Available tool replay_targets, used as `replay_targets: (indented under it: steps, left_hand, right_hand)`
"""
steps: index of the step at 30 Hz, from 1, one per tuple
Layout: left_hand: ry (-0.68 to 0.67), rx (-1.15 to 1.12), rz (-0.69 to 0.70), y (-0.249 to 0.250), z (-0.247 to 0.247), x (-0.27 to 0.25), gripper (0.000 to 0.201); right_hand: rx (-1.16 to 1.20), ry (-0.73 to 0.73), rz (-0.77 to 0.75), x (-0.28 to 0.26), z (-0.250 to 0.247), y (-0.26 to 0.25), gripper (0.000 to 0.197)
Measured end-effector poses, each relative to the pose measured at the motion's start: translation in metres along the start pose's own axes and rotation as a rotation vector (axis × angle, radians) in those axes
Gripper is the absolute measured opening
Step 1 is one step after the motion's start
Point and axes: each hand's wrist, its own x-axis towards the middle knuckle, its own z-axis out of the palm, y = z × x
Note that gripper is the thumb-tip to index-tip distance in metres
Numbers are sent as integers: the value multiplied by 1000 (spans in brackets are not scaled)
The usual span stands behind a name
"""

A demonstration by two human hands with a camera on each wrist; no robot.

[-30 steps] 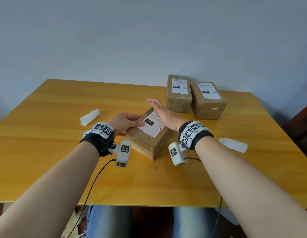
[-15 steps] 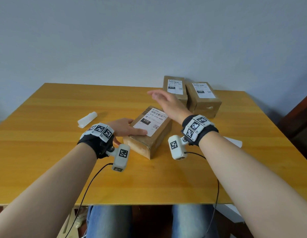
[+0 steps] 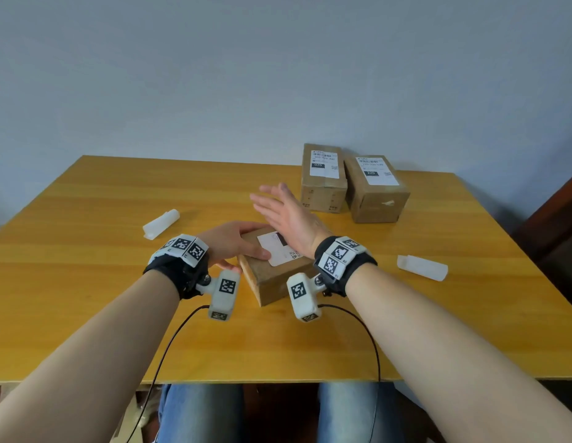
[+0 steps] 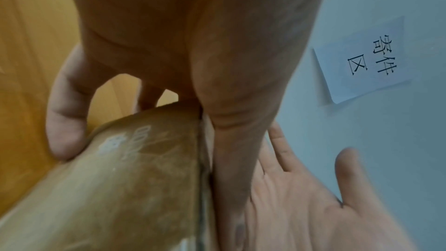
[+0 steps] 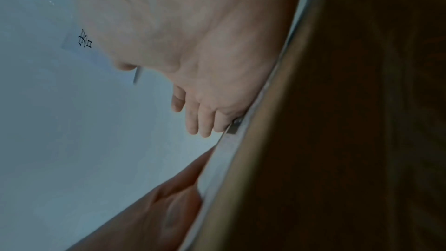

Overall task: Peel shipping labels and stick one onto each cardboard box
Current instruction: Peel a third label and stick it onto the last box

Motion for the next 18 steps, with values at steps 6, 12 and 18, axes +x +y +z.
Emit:
replay_targets:
  steps: [6,12,18]
  left_hand:
    - [-11,-43,-22,-4,-2,4,69]
    - [-7,-73,-35,-1,-1,1,67]
    - [20,-67,-89,-1,2,0,83]
  right_hand:
    - [-69,135,17,1,-32,-3,72]
    - [-296,218,32,-6,-41,-8,82]
    - [-495,266,102,-16,-51,-28,81]
